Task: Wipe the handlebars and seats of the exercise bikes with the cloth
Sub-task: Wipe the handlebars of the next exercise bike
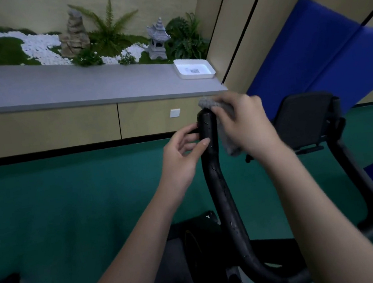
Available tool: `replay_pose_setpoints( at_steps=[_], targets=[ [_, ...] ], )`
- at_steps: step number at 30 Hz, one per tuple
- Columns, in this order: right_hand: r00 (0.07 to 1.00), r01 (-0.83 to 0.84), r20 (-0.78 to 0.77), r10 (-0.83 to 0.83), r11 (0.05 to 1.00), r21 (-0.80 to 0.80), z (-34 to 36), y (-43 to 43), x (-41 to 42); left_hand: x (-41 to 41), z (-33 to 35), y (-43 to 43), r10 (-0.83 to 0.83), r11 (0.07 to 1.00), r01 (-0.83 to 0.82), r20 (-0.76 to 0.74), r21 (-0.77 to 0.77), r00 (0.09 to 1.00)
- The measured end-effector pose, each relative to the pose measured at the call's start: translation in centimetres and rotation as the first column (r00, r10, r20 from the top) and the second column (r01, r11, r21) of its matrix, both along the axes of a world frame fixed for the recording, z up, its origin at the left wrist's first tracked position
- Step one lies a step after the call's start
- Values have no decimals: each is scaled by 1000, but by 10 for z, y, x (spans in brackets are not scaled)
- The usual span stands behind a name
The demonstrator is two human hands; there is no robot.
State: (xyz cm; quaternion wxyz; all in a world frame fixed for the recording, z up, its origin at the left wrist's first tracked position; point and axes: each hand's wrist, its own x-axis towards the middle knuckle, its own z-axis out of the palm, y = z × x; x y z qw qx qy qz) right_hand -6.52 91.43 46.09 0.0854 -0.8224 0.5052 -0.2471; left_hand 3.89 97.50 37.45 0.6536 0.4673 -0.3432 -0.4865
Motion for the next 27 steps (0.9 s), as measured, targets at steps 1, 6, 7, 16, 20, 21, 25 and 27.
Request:
replay_pose_setpoints(
  at_steps=[1,6,7,16,20,21,25,27],
  targets=[
    [999,-1,48,5,996,-88,-6,9,2,0,0,0,2,1000,-2,-8,-6,1000],
    [987,41,163,6,958,-285,-33,27,8,1,-1,0,-3,1000,3,3,-30,1000],
    [982,58,190,3,947,-317,-40,34,6,2,-3,0,-6,1000,6,-7,-30,1000],
    [952,31,296,77,939,-344,-50,45,11,8,-9,-2,-82,995,76,-96,-62,992],
    [946,24,319,60,967,-254,-56,60,1,10,-11,-1,-108,993,102,-103,-64,989],
    [940,42,338,48,967,-253,-56,59,1,10,-11,-1,-110,993,104,-104,-57,988],
    [922,102,388,5,962,-254,-59,64,3,11,-9,-1,-107,994,103,-91,-44,990],
    [915,122,404,-29,971,-207,-64,74,-1,11,-9,0,-111,993,108,-69,-48,991]
  ],
)
